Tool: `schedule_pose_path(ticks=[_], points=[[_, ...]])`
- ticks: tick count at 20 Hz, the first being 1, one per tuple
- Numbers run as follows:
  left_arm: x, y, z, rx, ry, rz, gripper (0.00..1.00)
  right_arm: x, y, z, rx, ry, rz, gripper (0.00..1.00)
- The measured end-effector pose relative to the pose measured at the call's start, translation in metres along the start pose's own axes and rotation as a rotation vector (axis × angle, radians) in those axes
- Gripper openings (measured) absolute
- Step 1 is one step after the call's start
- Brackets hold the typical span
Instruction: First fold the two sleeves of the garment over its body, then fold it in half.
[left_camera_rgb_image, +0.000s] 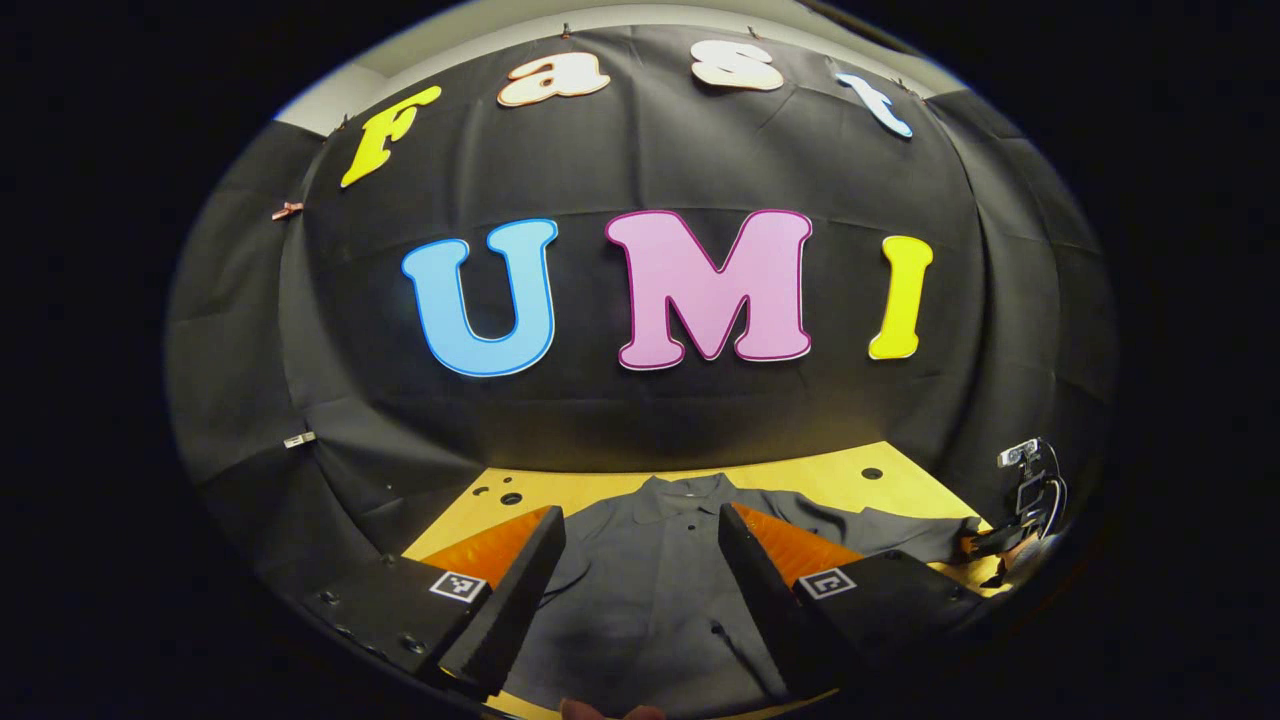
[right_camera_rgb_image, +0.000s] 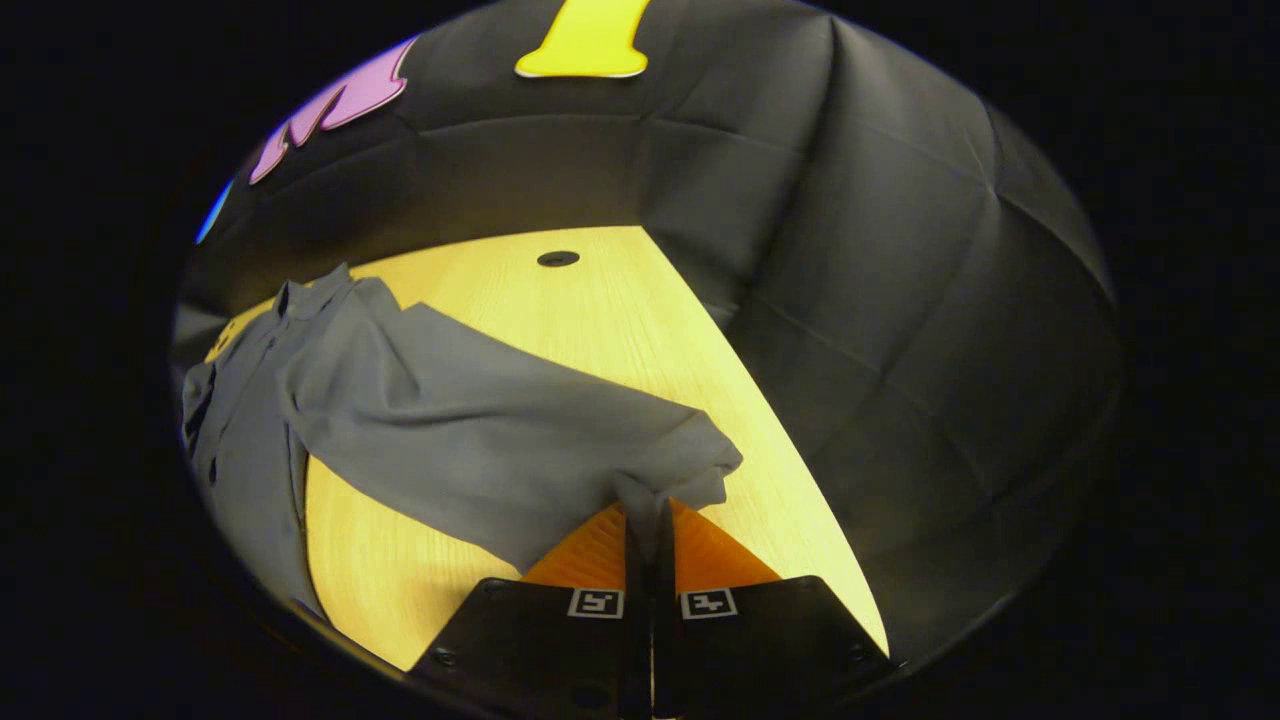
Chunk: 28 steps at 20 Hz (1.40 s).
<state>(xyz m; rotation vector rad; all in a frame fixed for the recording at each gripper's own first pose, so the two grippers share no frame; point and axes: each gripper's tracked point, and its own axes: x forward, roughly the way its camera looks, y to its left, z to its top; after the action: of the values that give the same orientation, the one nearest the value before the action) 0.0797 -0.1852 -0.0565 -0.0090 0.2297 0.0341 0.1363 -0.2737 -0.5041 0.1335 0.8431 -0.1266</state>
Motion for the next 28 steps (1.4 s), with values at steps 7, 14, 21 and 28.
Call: schedule_pose_path(ticks=[7,14,21,28], points=[[-0.011,0.036,-0.009,-0.052,0.002,-0.060,0.98,-0.072,-0.002,0.015,-0.032,-0.095,-0.086,0.06],[-0.015,0.102,-0.014,-0.097,-0.036,-0.078,0.98,-0.152,0.050,0.029,-0.006,-0.176,-0.108,0.06],[-0.011,0.174,-0.024,-0.088,-0.069,-0.078,0.97,-0.214,0.164,0.094,0.002,-0.331,-0.009,0.06],[0.001,0.242,-0.053,-0.075,-0.059,-0.099,0.98,-0.240,0.305,0.136,-0.059,-0.423,0.113,0.06]])
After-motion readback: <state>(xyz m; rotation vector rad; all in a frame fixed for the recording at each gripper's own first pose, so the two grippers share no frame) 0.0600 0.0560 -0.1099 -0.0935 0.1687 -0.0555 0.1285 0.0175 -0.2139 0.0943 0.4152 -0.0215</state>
